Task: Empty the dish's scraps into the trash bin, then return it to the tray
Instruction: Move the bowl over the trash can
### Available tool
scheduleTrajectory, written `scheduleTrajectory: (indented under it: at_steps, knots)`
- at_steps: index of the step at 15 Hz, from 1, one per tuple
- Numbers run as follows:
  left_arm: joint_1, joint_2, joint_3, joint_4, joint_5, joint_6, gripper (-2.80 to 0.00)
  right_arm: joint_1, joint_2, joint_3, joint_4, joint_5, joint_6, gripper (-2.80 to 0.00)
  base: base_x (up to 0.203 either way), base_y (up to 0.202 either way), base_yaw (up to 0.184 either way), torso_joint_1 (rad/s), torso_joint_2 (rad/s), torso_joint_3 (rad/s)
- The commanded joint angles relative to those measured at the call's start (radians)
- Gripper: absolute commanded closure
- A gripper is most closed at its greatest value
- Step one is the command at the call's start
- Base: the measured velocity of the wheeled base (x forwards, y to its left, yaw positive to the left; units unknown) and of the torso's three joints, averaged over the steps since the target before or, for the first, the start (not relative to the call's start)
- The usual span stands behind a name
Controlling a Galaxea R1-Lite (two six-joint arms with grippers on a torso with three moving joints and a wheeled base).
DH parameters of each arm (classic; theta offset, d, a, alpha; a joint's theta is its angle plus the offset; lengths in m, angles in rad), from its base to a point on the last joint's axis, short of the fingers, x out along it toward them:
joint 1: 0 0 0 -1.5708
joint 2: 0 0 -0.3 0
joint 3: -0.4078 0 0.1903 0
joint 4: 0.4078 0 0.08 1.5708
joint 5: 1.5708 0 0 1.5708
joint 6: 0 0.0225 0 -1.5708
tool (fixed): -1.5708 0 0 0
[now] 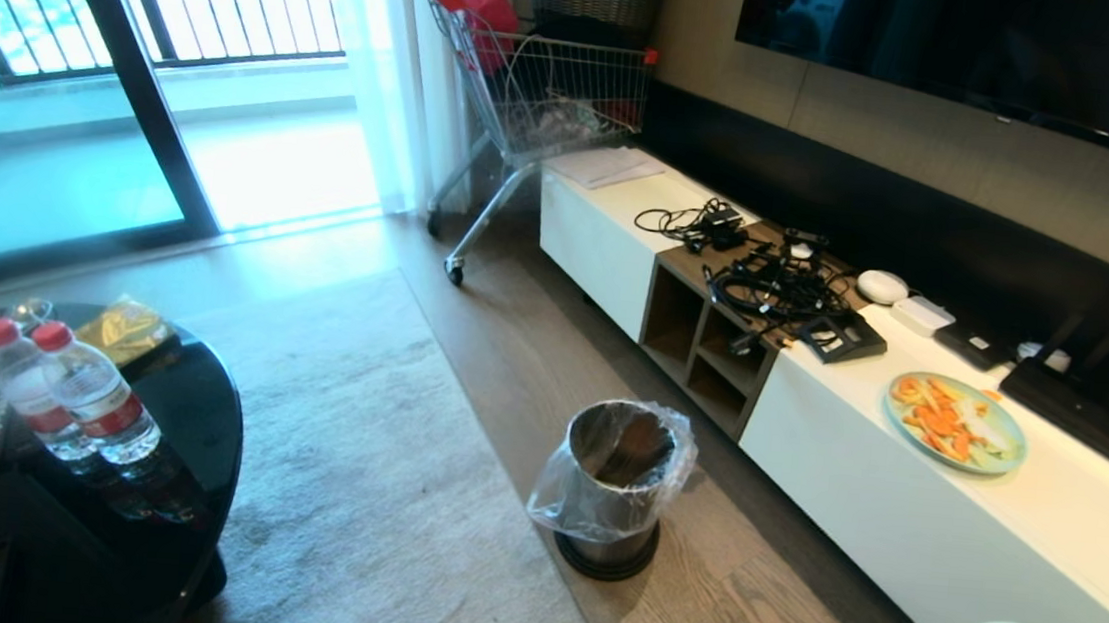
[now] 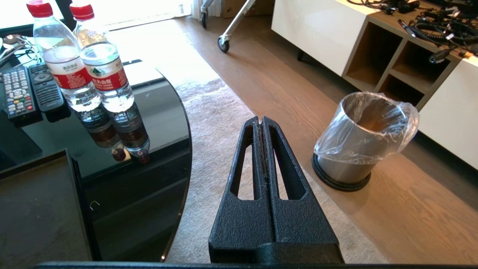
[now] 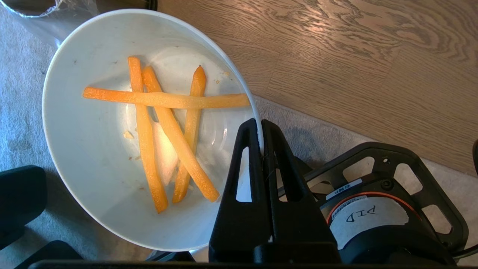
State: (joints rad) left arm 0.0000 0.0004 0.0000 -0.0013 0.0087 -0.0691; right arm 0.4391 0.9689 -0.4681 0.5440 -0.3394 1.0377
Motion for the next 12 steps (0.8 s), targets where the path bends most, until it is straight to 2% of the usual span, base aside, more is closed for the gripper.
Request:
scheduleTrajectory:
  at_steps: [1, 5, 9, 12]
  knots:
    - [0.000, 0.000, 0.000, 0.000, 0.000, -0.001, 0.00, 0.001, 0.001, 0.000, 0.010, -0.003, 0.004, 0.00, 0.000, 0.000, 0.000, 0.000, 0.00, 0.000]
    - [0.000, 0.000, -0.002, 0.003, 0.000, -0.001, 0.00, 0.001, -0.001, -0.001, 0.024, -0.003, 0.004, 0.00, 0.000, 0.000, 0.000, 0.002, 0.00, -0.009]
    - [0.000, 0.000, -0.002, 0.003, 0.000, 0.000, 0.00, 0.001, 0.005, -0.009, 0.020, -0.006, -0.008, 0.00, 0.000, 0.000, 0.000, 0.001, 0.00, -0.157]
    - [0.000, 0.000, -0.002, 0.003, 0.000, 0.000, 0.00, 0.001, 0.007, -0.019, 0.008, -0.006, -0.069, 0.00, 0.000, 0.000, 0.000, 0.004, 0.00, -0.192]
